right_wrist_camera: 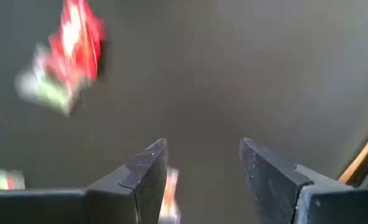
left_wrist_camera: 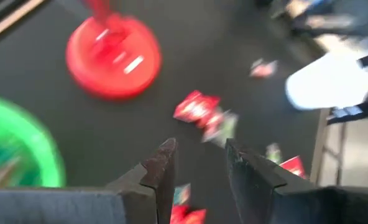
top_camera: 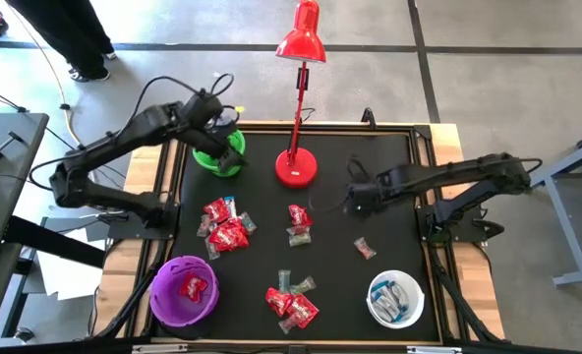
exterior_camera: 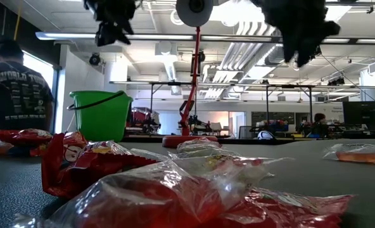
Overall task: Sort candy
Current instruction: Put the orange gummy into the green bucket
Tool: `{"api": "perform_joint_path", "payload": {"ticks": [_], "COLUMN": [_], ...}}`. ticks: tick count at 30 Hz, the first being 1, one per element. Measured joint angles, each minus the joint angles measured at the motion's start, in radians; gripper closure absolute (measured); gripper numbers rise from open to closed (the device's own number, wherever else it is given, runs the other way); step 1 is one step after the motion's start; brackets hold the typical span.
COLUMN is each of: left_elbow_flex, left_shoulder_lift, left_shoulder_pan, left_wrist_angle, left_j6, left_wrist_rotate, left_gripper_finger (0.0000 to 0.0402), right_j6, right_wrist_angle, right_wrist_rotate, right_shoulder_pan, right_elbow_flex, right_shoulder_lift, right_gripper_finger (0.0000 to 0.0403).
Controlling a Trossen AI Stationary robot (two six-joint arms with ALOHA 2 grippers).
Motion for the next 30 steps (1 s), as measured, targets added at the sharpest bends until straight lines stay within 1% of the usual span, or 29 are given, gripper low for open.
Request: {"api": "perform_joint_path", "payload": {"ticks": [3, 8, 14, 17, 20, 26, 30], "left_elbow_flex": [0.000, 0.000, 0.000, 0.000, 0.000, 0.000, 0.000], "left_shoulder_lift": [-0.038, -0.099, -0.141, -0.144, -0.144, -0.144, -0.144], "left_shoulder_pan": [-0.074, -0.163, -0.227, -0.251, -0.273, -0.319, -0.339], "left_wrist_angle": [0.103, 0.244, 0.288, 0.290, 0.290, 0.290, 0.289], "left_j6": [-0.073, -0.165, -0.195, -0.226, -0.234, -0.235, -0.235], "left_wrist_rotate": [-0.001, -0.007, -0.009, -0.010, -0.020, -0.127, -0.132], "left_gripper_finger": [0.0283, 0.0283, 0.0283, 0.0283, 0.0283, 0.0283, 0.0283], "right_j6": [0.045, 0.127, 0.166, 0.193, 0.212, 0.209, 0.208], "right_wrist_angle": [0.090, 0.276, 0.525, 0.622, 0.684, 0.704, 0.704], "right_wrist_rotate": [-0.113, -0.232, -0.376, -0.394, -0.394, -0.390, -0.402], "right_shoulder_pan": [0.027, 0.053, 0.069, 0.080, 0.084, 0.086, 0.104], "right_elbow_flex": [-0.130, -0.333, -0.514, -0.564, -0.584, -0.587, -0.587], "right_shoulder_lift": [0.002, 0.002, 0.001, 0.001, 0.001, 0.001, 0.001], "right_gripper_finger": [0.0206, 0.0206, 0.0206, 0.0206, 0.0206, 0.0206, 0.0206]}}
